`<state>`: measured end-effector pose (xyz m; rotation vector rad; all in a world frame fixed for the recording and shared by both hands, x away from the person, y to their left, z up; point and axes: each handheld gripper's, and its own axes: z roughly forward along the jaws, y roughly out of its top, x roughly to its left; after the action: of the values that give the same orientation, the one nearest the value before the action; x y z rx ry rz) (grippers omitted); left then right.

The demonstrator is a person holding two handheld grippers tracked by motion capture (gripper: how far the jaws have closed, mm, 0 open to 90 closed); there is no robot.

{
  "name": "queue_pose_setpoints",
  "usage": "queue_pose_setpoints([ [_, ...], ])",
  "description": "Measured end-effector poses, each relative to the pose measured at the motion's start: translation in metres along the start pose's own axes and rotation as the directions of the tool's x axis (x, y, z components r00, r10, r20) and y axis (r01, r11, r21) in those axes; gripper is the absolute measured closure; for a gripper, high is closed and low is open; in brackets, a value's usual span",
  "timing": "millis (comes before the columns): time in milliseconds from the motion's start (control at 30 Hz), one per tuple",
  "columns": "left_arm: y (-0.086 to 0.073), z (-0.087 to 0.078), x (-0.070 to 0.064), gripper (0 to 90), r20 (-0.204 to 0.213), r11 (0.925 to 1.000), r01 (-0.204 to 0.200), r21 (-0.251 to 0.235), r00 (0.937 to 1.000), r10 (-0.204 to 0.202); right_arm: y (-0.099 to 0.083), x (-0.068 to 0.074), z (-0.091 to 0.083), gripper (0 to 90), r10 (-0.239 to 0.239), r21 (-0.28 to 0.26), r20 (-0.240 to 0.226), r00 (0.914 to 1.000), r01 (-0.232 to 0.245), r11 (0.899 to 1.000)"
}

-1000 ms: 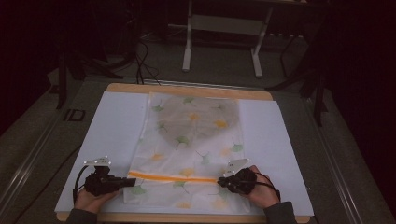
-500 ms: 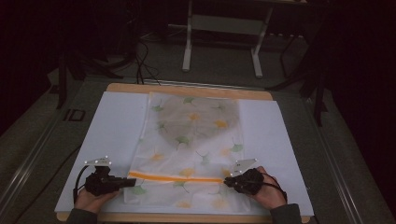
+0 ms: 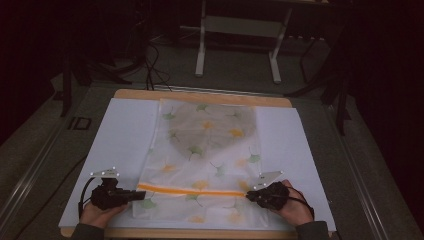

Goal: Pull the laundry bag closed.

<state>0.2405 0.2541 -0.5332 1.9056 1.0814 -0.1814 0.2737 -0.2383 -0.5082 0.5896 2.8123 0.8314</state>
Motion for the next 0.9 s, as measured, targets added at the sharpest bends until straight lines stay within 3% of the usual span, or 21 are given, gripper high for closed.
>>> queue_pose_setpoints([
  [633,0.0,0.0,0.0,88.7,0.001,1.0,-0.001,0.001,1.0,0.001,-0.02,-0.013,-0.016,84.3,0.041,0.032,-0.003,0.9992,-0.04,0.999],
  [900,0.0,0.001,0.0,88.7,0.007,1.0,-0.003,0.003,1.0,0.003,-0.028,-0.015,-0.021,84.3,0.055,0.021,-0.004,0.9985,-0.055,0.998],
])
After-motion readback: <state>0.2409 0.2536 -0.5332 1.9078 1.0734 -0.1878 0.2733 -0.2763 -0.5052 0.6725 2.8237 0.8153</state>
